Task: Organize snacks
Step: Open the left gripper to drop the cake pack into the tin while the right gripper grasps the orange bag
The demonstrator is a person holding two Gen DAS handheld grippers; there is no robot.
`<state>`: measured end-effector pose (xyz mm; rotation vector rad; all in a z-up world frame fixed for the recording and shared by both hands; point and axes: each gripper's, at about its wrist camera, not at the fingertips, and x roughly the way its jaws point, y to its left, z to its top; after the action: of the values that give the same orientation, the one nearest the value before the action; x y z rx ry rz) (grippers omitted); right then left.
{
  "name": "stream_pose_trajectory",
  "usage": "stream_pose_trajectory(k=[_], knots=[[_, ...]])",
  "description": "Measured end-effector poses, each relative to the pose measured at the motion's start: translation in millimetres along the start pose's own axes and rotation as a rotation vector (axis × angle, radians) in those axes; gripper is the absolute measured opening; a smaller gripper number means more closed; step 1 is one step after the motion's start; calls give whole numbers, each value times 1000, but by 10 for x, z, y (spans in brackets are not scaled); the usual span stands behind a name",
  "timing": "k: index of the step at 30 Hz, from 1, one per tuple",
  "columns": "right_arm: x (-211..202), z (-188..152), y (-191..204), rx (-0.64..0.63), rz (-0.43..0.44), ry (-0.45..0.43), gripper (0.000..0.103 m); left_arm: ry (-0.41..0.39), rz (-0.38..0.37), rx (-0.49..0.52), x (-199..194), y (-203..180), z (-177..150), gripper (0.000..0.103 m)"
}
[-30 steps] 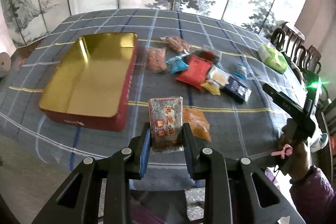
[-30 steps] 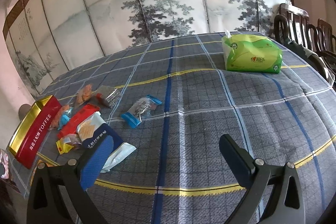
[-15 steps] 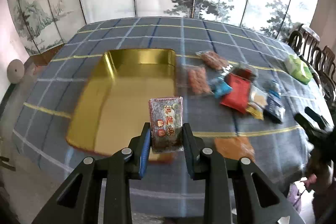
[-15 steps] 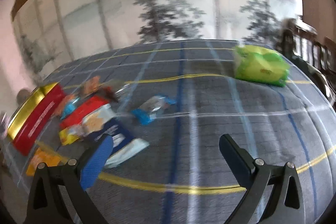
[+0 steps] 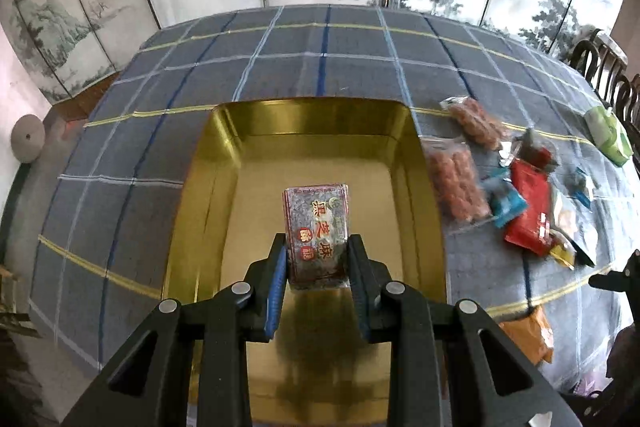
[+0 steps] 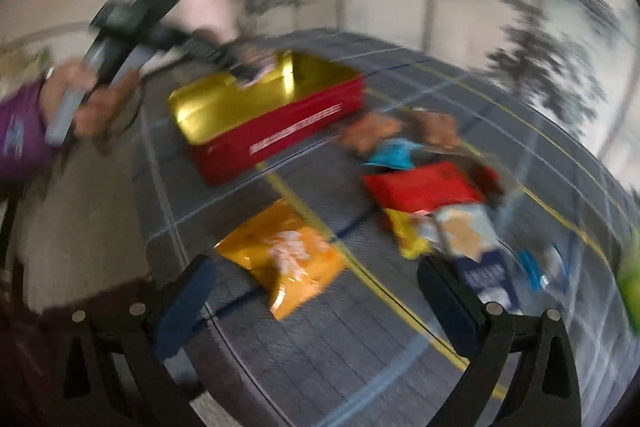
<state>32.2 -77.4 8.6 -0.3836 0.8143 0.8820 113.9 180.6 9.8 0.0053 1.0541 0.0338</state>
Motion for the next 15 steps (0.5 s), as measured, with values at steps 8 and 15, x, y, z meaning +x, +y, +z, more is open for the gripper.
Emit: stream_pose_trajectory(k=[8, 15], knots=[[256, 153, 44, -103, 111, 107, 103, 58, -10, 0, 279, 106, 90, 26], [458, 240, 87, -194, 156, 179, 103, 53, 4, 23, 326, 117, 148, 26]])
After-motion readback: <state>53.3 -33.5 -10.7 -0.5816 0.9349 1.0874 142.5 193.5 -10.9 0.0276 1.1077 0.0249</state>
